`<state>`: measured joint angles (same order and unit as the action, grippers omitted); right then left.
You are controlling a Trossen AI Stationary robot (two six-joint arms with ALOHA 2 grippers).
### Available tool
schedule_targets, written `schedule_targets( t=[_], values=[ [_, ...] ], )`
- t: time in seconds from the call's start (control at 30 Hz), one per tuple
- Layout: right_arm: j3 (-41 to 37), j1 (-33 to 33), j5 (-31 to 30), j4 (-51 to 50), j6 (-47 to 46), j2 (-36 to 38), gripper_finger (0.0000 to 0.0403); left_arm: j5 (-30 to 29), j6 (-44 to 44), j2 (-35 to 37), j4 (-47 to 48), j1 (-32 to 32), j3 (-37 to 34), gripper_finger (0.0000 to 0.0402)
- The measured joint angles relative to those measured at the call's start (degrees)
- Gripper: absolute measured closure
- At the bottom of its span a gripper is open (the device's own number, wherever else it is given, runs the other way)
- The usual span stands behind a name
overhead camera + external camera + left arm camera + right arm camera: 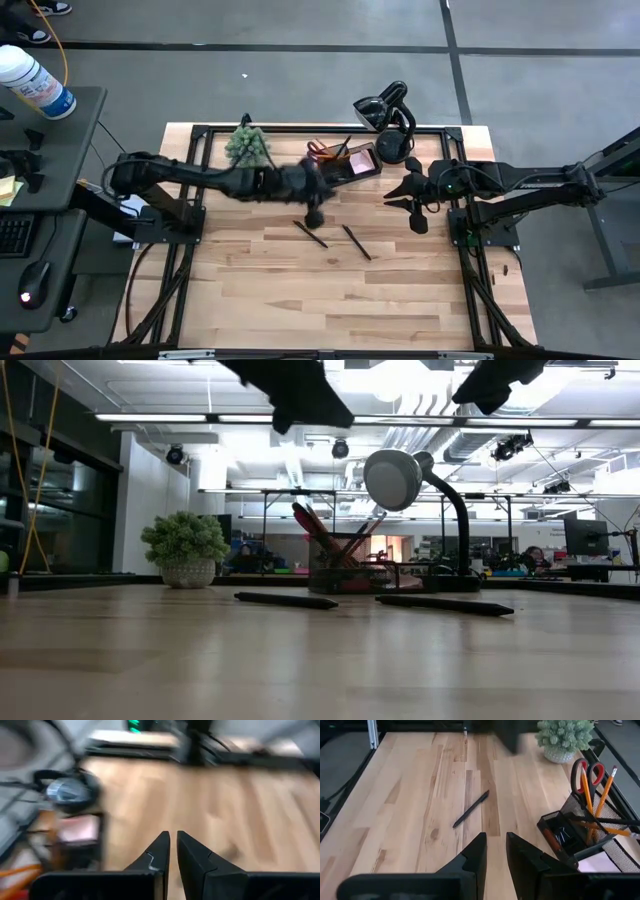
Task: Pick and place office supplies into organizer
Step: Put the left black pen into the black desk organizer
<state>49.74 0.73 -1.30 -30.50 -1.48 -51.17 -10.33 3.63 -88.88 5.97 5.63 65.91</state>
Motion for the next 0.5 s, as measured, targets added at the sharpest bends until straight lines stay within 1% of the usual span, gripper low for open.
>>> schedule_targets(
  t=[0.13,0.27,0.37,0.43,0.5],
  values=[
    [0.0,0.0,0.1,2.0,0.0,-0.2,0.0336,1.0,-3.8,0.3,6.5,-6.9,0.0,0.0378],
    [0.0,0.0,2.3,4.1,0.6,-1.5,0.0336,0.9,-6.3,0.3,13.7,-11.9,0.0,0.0378],
    [0.0,0.0,5.3,5.0,2.0,-3.9,0.0336,0.7,-7.6,0.3,20.9,-13.0,0.0,0.038],
    [0.0,0.0,6.4,5.1,3.4,-5.9,0.0336,1.3,-10.5,0.3,25.1,-12.7,-0.1,0.0388],
    [0.0,0.0,6.3,5.1,4.8,-8.2,0.0336,2.5,-15.1,0.3,27.1,-11.4,-0.4,0.0398]
  ],
)
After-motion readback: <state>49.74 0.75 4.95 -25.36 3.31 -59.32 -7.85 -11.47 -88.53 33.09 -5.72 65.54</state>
